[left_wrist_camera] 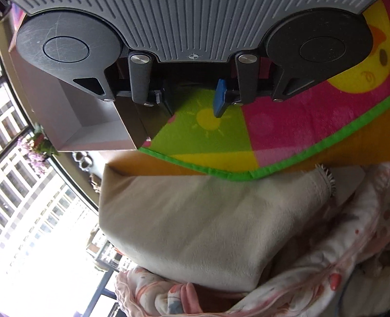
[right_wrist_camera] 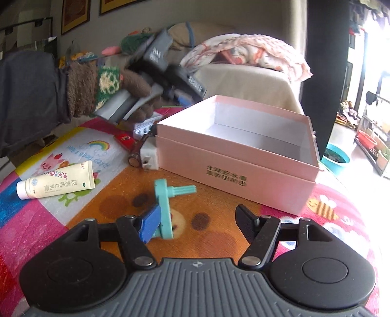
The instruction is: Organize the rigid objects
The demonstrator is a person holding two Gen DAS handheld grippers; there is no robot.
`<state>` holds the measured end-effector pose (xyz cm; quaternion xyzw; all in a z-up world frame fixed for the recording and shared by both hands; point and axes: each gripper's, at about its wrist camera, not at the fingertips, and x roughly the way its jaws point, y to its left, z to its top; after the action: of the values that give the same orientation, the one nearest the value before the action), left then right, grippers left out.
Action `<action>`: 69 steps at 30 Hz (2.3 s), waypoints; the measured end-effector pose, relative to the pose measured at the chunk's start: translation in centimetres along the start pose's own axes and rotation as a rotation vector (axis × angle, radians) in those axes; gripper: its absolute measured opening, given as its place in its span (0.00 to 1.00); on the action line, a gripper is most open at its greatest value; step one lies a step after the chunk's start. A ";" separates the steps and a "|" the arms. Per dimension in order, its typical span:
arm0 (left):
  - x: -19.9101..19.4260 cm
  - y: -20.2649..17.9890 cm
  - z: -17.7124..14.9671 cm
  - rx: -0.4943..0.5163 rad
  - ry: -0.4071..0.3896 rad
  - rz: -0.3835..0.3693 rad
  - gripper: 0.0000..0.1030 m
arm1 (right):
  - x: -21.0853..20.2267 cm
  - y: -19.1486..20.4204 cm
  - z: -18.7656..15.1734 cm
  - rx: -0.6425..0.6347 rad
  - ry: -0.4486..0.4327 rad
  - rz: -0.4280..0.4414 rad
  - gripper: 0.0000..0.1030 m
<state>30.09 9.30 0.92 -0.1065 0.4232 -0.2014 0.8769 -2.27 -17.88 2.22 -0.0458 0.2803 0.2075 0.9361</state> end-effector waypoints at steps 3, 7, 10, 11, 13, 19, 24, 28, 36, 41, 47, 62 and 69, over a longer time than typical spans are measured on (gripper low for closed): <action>-2.4 0.1 -2.2 0.011 0.003 -0.040 0.33 | -0.4 -0.7 -0.4 0.017 -0.015 0.010 0.68; -5.7 -0.3 -6.5 -0.034 0.004 -0.125 0.33 | -0.4 -0.6 -0.4 0.011 -0.008 0.045 0.69; -7.5 -1.4 -9.9 -0.028 0.001 -0.161 0.33 | -0.4 0.1 -0.5 -0.017 -0.005 0.054 0.69; -8.0 -1.8 -11.0 -0.028 -0.003 -0.173 0.31 | -0.4 0.4 -0.4 -0.018 0.002 0.058 0.70; -9.1 -2.7 -13.1 -0.028 -0.010 -0.184 0.31 | -0.5 0.9 -0.4 -0.011 0.015 0.073 0.71; -14.3 -6.2 -17.1 0.054 -0.069 -0.144 0.35 | -0.7 2.1 -1.0 -0.042 0.028 0.016 0.73; -16.6 -10.2 -21.3 0.237 -0.037 -0.030 0.36 | -0.5 1.5 -1.1 -0.008 0.047 -0.007 0.76; -16.2 -10.4 -24.0 0.299 0.029 0.151 0.36 | -0.4 1.2 -1.2 0.012 0.056 -0.016 0.79; -17.9 -6.1 -23.4 -0.042 -0.083 0.012 0.34 | -0.5 1.2 -1.4 0.028 0.059 -0.026 0.80; -18.2 -5.3 -22.1 -0.252 -0.264 0.031 0.34 | -0.5 1.1 -1.4 0.033 0.059 -0.026 0.80; -15.2 -9.1 -22.0 -0.100 -0.171 0.136 0.33 | -0.4 1.1 -1.4 0.044 0.061 -0.039 0.82; -20.5 -8.1 -25.7 -0.214 -0.238 0.213 0.33 | -0.5 1.1 -1.5 0.050 0.053 -0.060 0.82; -15.2 -9.5 -23.3 -0.085 -0.238 0.269 0.44 | -0.6 1.2 -1.6 0.058 0.049 -0.083 0.82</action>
<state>0.77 7.15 0.51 -0.1090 0.3352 -0.0504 0.9345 -4.00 -17.35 1.27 -0.0355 0.3070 0.1590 0.9377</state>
